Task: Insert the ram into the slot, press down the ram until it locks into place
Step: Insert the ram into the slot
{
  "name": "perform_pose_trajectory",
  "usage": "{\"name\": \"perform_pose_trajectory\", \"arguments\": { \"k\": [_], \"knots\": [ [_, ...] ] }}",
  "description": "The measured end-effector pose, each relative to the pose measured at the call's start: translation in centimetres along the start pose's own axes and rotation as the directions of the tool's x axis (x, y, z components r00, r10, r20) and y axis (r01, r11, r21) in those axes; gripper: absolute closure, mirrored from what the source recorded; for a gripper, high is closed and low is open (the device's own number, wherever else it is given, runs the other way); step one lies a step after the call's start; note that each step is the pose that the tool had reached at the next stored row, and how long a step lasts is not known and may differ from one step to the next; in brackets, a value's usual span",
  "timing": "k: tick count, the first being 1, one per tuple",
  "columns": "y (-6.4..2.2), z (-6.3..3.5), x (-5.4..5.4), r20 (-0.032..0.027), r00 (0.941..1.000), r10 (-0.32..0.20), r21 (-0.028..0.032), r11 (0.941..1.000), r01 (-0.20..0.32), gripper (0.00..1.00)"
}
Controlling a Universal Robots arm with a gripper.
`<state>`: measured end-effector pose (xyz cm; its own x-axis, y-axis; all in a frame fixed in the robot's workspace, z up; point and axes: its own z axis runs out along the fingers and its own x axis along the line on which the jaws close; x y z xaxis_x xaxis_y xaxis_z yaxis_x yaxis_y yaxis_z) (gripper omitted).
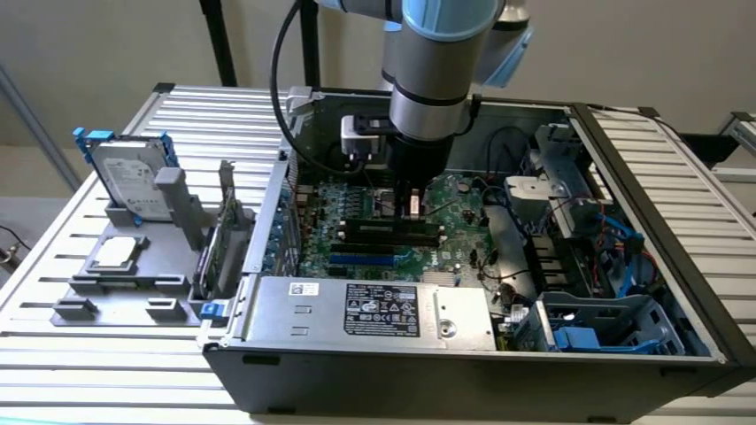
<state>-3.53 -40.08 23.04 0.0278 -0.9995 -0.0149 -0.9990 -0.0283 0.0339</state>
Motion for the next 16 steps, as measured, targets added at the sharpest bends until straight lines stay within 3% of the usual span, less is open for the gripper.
{"name": "perform_pose_trajectory", "arguments": {
  "k": [16],
  "knots": [
    [-0.14,0.17,0.01,-0.002,1.0,-0.001,0.0,1.0,0.001,0.87]
  ]
}}
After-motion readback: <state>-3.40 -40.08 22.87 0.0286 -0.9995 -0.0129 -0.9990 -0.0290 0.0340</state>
